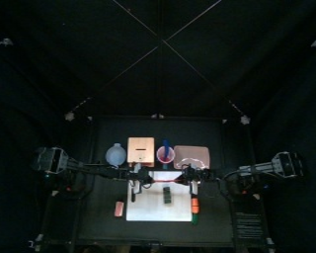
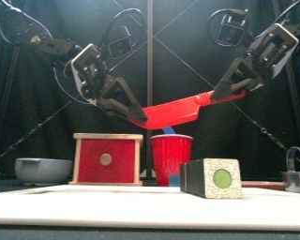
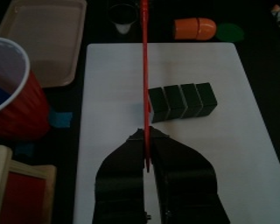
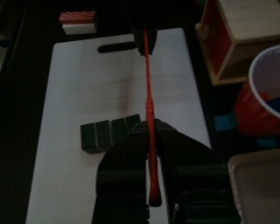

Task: Place sushi on board then cut the sushi with the knife then place the pieces on the plate
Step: Cut the sushi into 4 pieces

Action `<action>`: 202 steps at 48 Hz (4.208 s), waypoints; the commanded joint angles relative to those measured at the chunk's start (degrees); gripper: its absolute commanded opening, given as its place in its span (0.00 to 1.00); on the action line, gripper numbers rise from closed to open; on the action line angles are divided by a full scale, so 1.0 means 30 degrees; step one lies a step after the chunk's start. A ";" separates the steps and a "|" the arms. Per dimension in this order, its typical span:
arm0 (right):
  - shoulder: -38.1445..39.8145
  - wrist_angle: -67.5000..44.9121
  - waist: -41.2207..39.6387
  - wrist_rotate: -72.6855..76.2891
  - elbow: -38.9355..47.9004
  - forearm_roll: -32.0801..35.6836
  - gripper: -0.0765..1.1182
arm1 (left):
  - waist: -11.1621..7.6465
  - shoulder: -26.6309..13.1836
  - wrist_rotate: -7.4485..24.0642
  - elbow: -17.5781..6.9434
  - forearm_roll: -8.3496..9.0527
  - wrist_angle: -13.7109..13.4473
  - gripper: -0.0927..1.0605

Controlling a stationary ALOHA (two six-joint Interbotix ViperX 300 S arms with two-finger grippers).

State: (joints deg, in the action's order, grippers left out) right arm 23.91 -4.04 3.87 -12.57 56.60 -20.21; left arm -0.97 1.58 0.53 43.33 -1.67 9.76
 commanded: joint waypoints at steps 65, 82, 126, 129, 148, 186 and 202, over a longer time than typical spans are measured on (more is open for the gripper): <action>-0.2402 0.1904 0.0645 -0.0029 0.0176 -0.1846 0.29 | -0.1670 -0.3164 -0.0117 -0.3750 -0.0557 -0.2227 0.36; -0.2461 0.1904 0.0615 -0.0059 0.0205 -0.1787 0.29 | -0.1699 -0.3252 -0.0088 -0.3779 -0.0762 -0.2227 0.36; -0.4014 0.2197 -0.0234 -0.0059 -0.0117 -0.1699 0.29 | -0.1611 -0.4395 -0.0059 -0.3779 -0.0908 -0.2227 0.36; -0.4512 0.2197 -0.0205 -0.0059 -0.0293 -0.1699 0.29 | -0.1553 -0.4512 -0.0059 -0.3779 -0.0908 -0.2227 0.36; -0.5391 0.2285 -0.0352 -0.0059 -0.0674 -0.1611 0.29 | -0.1113 -0.4658 0.0000 -0.3779 -0.0791 -0.2227 0.36; -0.3398 0.4277 -0.1318 -0.0059 -0.1494 -0.1172 0.29 | -0.0527 -0.3164 0.0029 -0.3662 0.0205 -0.2490 0.36; -0.2139 0.4951 -0.0439 -0.0029 -0.1641 -0.1611 0.29 | -0.1992 -0.2227 0.0000 -0.3428 0.0469 -0.2549 0.36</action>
State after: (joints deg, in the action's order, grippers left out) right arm 16.00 11.25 1.67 -12.74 53.09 -24.26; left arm -5.89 -6.50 0.35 34.01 -0.44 1.58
